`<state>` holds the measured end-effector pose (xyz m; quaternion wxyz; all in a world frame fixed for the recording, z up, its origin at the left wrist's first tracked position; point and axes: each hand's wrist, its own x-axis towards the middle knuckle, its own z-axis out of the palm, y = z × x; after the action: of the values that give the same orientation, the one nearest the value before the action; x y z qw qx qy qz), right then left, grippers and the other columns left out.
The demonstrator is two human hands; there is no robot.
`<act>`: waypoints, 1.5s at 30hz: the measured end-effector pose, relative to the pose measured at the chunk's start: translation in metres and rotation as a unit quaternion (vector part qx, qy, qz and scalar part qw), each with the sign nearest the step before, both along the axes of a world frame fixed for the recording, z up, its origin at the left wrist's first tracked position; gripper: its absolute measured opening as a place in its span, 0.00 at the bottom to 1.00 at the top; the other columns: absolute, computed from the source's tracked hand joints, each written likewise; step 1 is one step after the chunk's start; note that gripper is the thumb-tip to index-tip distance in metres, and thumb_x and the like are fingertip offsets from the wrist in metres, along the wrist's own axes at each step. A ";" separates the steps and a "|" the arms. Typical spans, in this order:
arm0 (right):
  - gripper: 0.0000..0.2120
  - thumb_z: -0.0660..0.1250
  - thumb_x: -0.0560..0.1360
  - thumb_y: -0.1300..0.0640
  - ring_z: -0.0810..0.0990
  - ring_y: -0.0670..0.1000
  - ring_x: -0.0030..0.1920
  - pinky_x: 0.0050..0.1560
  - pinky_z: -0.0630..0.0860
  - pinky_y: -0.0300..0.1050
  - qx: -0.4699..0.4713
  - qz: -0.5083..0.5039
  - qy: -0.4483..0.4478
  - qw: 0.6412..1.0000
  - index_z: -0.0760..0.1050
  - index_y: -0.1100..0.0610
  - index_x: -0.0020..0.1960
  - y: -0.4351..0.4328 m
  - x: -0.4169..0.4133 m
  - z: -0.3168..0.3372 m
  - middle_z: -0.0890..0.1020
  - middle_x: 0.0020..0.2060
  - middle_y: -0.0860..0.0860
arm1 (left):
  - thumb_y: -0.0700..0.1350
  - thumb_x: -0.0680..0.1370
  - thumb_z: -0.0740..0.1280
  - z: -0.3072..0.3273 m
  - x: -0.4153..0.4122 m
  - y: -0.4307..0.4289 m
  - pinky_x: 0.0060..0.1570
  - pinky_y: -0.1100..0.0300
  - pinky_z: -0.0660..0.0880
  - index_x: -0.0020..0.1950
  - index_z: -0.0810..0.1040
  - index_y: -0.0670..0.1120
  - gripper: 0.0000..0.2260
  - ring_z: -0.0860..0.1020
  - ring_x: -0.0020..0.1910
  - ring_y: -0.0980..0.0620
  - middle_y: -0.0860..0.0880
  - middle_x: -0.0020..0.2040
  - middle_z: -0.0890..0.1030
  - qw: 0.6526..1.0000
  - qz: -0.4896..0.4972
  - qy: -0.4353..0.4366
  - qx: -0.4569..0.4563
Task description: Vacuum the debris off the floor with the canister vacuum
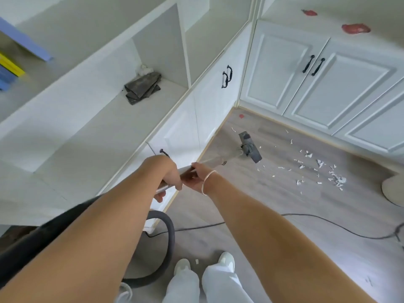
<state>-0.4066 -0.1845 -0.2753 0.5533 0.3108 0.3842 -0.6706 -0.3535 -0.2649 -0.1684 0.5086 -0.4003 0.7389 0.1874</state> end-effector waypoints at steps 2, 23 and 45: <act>0.09 0.58 0.81 0.61 0.75 0.53 0.25 0.32 0.80 0.49 0.015 0.030 0.006 0.999 0.65 0.63 0.44 0.006 -0.003 -0.009 0.70 0.35 0.56 | 0.50 0.77 0.67 -0.015 0.006 0.007 0.51 0.47 0.81 0.62 0.69 0.39 0.20 0.83 0.37 0.43 0.40 0.45 0.81 0.998 0.028 0.057 0.005; 0.13 0.61 0.80 0.51 0.75 0.53 0.48 0.66 0.73 0.47 0.213 0.257 0.088 0.939 0.68 0.62 0.52 0.030 0.032 -0.077 0.73 0.36 0.53 | 0.53 0.73 0.71 -0.097 0.048 0.058 0.56 0.49 0.80 0.52 0.71 0.41 0.19 0.83 0.42 0.44 0.42 0.41 0.78 0.954 0.241 0.103 0.145; 0.15 0.66 0.76 0.56 0.70 0.47 0.27 0.27 0.68 0.39 0.206 0.168 0.079 0.961 0.65 0.56 0.35 0.005 0.055 -0.096 0.70 0.28 0.51 | 0.43 0.80 0.63 -0.124 0.046 0.023 0.56 0.47 0.79 0.42 0.71 0.42 0.08 0.78 0.35 0.45 0.42 0.38 0.75 0.953 0.224 0.119 0.164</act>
<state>-0.3516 -0.1799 -0.3712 0.5502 0.2947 0.6032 -0.4966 -0.3074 -0.2415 -0.2921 0.4204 -0.4418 0.6445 0.4612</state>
